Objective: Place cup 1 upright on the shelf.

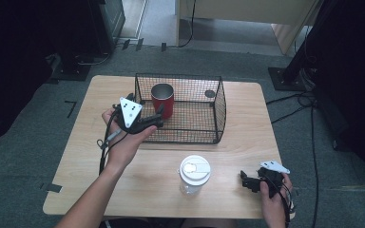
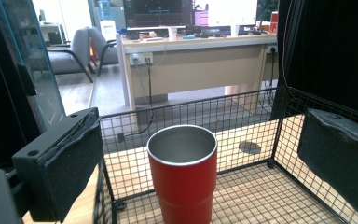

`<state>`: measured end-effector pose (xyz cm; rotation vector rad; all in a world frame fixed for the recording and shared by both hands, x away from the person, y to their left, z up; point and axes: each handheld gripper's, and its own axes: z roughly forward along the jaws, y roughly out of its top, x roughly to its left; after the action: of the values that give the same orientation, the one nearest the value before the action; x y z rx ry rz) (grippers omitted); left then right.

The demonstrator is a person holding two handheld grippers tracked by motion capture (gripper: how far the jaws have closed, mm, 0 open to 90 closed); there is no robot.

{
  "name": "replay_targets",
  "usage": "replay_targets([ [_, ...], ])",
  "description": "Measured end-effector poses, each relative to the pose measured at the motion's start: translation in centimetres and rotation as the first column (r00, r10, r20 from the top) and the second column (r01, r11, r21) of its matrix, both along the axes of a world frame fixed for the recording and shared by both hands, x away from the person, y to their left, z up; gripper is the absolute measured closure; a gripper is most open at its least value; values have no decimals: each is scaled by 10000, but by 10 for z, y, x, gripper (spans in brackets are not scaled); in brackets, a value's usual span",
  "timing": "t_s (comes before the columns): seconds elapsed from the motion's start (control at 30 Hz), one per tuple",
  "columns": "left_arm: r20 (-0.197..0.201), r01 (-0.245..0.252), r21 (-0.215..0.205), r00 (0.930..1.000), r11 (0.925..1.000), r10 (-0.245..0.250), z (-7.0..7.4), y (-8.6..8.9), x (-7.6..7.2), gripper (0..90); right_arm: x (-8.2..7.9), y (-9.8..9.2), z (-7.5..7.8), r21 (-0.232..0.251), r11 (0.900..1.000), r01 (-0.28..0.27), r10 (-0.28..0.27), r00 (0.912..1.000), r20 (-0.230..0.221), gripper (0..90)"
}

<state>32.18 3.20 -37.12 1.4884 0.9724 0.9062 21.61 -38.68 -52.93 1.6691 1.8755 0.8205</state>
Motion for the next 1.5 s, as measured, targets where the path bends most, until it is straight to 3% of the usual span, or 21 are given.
replay_targets([
  [0.6, -60, -244, -26, 9997, 9997, 244, -26, 42, -36, 9, 0, 0, 0, -3, 10000, 1, -1, 10000, 6, 0],
  [1.03, -461, -235, 130, 9986, 9996, 240, -47, 74, -58, 9, 0, 0, 0, -11, 10000, -6, 6, 10000, 9, 0],
  [1.17, -520, -216, 258, 9984, 9994, 229, -58, 83, -63, 9, 0, 0, 0, -25, 10000, -14, 14, 10000, 7, 0],
  [1.37, -747, -43, 790, 9972, 9969, 102, -79, 95, -75, 13, 0, 0, 0, -33, 10000, -5, 5, 10000, 7, 0],
  [1.5, -1041, -257, 913, 9939, 9955, 352, -96, 106, -80, 13, -4, -2, 0, -21, 9992, 396, -396, 9992, 7, 0],
])
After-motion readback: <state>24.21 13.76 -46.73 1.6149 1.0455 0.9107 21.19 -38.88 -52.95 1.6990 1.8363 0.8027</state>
